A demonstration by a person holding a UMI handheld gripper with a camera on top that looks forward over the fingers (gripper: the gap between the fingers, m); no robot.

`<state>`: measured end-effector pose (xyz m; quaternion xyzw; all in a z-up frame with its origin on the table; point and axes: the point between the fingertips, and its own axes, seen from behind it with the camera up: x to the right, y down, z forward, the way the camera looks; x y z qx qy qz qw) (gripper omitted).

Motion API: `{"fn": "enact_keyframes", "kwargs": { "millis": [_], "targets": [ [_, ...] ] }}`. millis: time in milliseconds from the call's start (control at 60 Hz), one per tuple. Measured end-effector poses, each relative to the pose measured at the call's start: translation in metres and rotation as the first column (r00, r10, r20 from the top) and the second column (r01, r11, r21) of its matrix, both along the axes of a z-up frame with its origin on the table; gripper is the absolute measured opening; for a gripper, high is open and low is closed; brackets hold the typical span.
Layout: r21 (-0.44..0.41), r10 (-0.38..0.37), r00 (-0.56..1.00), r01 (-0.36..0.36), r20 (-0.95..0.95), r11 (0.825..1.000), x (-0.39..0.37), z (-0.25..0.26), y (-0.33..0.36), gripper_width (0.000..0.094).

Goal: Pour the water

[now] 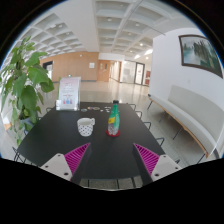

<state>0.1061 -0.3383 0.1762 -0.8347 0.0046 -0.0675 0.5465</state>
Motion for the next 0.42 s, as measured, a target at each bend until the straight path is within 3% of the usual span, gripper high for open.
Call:
{"fn": "enact_keyframes", "kwargs": {
  "millis": [417],
  "targets": [
    [0.028,-0.004,0.999,0.003,0.036,1.000,0.0040,-0.0076,0.0011,0.0857]
  ]
}}
